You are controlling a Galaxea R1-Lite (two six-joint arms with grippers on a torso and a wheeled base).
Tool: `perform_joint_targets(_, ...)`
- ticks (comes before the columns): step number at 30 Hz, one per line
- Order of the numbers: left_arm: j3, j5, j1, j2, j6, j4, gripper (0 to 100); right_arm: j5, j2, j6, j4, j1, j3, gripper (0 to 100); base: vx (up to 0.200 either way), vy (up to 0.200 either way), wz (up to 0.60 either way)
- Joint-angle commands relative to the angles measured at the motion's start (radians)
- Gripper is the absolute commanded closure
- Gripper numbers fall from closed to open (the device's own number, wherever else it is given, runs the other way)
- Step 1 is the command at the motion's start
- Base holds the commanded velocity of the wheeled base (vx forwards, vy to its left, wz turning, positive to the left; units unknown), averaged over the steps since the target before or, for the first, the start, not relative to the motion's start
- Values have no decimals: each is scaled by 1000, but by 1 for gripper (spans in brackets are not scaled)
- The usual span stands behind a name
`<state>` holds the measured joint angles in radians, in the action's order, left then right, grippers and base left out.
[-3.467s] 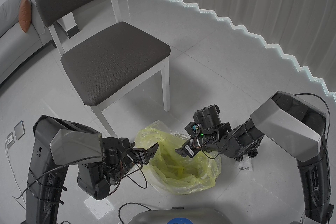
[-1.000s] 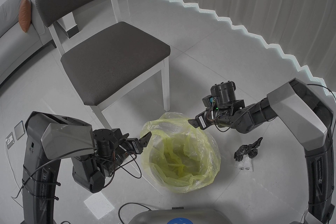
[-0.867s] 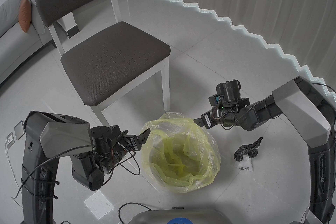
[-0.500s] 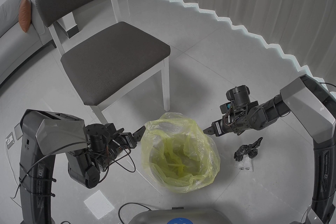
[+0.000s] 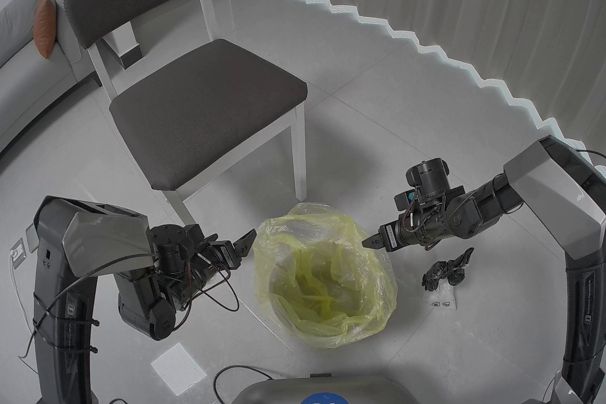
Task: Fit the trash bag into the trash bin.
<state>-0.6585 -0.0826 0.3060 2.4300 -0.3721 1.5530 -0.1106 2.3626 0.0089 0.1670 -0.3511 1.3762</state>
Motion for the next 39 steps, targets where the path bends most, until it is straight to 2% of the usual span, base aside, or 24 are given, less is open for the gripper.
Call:
perform_joint_targets(1,4,0,-2,1,-1,15,0,-12,-19,3,0,0,-22,0,0,0,0)
perform_joint_targets(8,11,1,2,0,-1,15,0,-21,6,8,5,-2,-29,0,0,0,0)
perform_joint_targets(12,11,1,-1,0,-1,15,0,-55,14,31,5,0,-20,0,0,0,0)
perform_joint_targets(13,10,1,-1,0,-1,15,0,-81,23,63,8,0,-14,0,0,0,0)
perform_joint_targets(16,8,1,-1,1,-1,15,0,-101,37,89,8,3,-3,0,0,0,0)
perform_joint_targets(20,7,1,-1,1,-1,15,0,-107,46,95,9,7,-2,0,0,0,0)
perform_joint_targets(25,11,1,-4,1,-1,15,0,-146,58,115,11,15,-3,0,0,0,0)
perform_joint_targets(26,11,1,-4,1,-1,15,0,-150,57,115,11,17,-3,100,0,0,0)
perform_joint_targets(39,2,1,-5,1,-1,15,0,-155,32,117,11,44,-5,100,0,0,0)
